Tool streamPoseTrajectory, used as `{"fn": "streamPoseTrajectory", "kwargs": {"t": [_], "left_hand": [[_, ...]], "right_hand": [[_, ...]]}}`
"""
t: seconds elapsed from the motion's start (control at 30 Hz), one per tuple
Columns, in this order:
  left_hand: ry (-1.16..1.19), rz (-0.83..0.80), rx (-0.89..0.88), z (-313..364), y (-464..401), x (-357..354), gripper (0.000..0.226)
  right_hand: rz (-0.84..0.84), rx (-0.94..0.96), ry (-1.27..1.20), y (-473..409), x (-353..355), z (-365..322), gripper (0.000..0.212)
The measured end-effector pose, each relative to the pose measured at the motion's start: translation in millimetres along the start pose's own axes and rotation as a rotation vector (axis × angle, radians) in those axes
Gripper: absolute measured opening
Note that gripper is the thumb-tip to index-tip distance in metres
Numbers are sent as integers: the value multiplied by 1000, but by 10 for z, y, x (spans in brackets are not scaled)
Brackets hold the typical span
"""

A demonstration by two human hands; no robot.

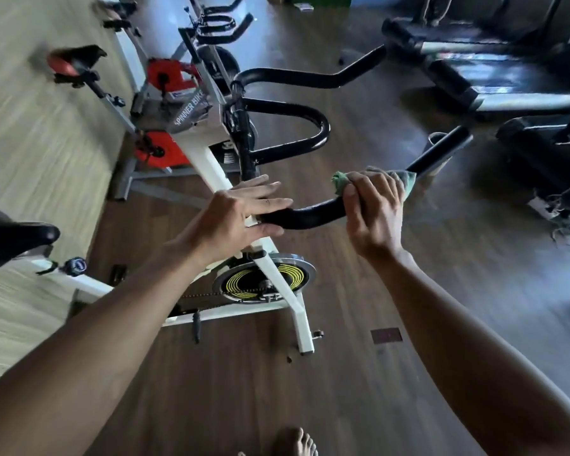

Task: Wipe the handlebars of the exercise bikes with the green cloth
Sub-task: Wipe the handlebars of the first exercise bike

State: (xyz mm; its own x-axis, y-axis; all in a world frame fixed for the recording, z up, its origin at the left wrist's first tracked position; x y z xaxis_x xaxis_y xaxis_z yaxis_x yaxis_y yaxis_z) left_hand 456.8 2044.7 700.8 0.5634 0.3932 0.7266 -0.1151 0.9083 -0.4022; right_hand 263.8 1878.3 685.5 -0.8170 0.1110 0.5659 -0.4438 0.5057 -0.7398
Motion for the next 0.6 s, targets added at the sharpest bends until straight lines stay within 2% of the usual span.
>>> {"fn": "streamPoseTrajectory", "kwargs": {"t": [0.07,0.17,0.3,0.47,0.6], "left_hand": [[14,8,-12,-49,-3,-1,59],[1,-14,-78,-172,-41,3,60],[31,-20,-111,-236,-65,31,62],[130,26,-119,-260,-15,6,55],[136,29,-148,-332,-36,6,52]], "right_hand": [[10,-38,-19,97,-78,-220,29],[-34,21,-50,275,-209,-613,35],[-59,67,-12,241,-190,-603,35],[149,-97,11,143,-207,-530,20],[177,-134,5,401,-489,-923,28]]}}
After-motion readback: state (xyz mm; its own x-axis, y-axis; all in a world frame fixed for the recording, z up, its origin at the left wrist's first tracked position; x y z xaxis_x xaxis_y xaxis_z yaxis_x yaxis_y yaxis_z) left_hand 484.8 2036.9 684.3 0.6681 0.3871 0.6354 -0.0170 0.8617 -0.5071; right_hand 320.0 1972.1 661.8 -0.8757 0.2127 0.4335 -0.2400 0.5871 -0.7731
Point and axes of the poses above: each hand's wrist, its own y-axis away from the middle knuckle, its own x-axis out of the back of the hand, z = x × y, the point moved 1 cm from there along -y, towards the middle knuckle
